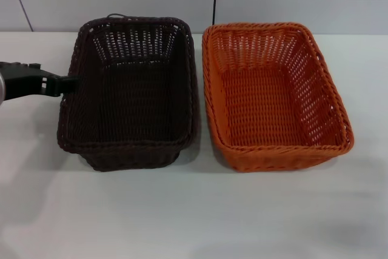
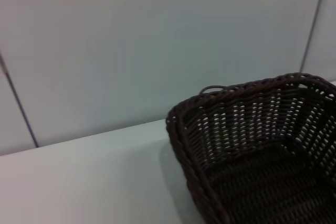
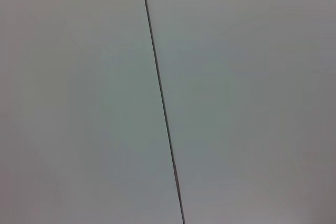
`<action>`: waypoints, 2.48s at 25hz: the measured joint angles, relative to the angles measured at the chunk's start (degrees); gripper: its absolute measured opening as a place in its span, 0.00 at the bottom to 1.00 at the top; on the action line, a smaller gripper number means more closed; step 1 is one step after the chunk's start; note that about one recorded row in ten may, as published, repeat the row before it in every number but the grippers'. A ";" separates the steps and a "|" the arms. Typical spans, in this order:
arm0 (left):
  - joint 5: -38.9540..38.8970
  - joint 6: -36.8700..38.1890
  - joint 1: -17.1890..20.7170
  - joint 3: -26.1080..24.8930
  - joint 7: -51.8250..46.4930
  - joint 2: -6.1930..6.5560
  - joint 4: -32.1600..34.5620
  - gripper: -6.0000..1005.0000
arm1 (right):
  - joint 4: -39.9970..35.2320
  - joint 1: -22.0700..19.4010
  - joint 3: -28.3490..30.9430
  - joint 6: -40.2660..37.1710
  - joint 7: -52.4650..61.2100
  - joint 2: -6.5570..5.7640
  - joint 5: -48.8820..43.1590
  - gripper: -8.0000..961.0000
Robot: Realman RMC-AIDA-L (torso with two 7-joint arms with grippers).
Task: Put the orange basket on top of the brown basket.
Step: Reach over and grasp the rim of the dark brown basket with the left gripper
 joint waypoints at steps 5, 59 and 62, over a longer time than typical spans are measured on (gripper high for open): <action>-0.02 0.21 -1.54 0.96 -0.05 -0.04 2.08 0.74 | 0.12 -0.02 -0.08 -0.18 0.02 -0.01 0.02 0.72; -2.33 0.19 -5.87 -4.26 19.70 0.10 7.70 0.30 | -0.16 -0.13 -0.25 0.02 0.07 -0.09 -0.32 0.72; -4.27 -1.89 -5.69 -6.30 22.92 0.12 6.38 0.29 | -0.47 -0.27 -0.25 0.07 0.07 -0.08 -0.32 0.72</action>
